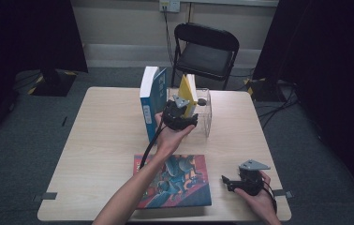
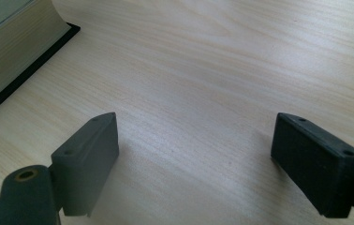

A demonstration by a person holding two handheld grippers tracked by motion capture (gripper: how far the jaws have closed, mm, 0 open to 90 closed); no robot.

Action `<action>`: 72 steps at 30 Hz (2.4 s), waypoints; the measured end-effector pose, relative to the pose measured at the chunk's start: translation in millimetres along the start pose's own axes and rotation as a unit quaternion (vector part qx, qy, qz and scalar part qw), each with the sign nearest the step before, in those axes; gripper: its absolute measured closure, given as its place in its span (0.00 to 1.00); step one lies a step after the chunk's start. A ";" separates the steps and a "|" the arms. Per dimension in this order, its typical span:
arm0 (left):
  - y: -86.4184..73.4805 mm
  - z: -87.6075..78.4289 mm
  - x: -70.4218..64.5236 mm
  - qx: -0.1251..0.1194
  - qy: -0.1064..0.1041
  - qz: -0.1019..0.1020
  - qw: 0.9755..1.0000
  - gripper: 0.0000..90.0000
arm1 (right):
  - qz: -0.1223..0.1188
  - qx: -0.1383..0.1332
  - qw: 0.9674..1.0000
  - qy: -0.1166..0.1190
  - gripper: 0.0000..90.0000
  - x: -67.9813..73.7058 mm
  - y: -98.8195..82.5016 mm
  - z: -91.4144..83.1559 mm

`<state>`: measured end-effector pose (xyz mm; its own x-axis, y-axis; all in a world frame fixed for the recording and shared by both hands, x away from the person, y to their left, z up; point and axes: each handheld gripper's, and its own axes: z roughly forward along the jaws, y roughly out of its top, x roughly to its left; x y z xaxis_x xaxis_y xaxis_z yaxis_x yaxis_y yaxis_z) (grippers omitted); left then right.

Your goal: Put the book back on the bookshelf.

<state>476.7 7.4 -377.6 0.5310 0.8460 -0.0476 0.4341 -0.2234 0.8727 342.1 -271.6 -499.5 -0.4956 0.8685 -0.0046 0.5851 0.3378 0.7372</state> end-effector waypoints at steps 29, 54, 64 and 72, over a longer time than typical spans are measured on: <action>-105.2 -106.4 58.0 0.070 -0.079 -0.007 0.994 0.46 | 0.005 -0.032 0.999 0.036 0.37 17.3 28.7 -6.4; -160.1 -152.6 80.9 0.100 -0.082 -0.037 0.991 0.55 | -0.028 -0.064 0.990 0.121 0.40 64.2 89.5 22.6; -156.9 -140.0 78.7 0.102 -0.079 -0.035 0.991 0.58 | -0.035 -0.056 0.992 0.111 0.36 66.6 84.2 30.3; -148.7 -123.7 78.6 0.100 -0.093 -0.033 0.990 0.60 | -0.029 -0.061 0.993 0.100 0.37 62.3 70.5 16.6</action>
<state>363.9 167.0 -451.0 0.6125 0.7630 -0.2064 0.5982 -0.2768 0.7520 363.2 -187.7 -459.0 -0.6515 0.7549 0.0755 0.4756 0.3289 0.8158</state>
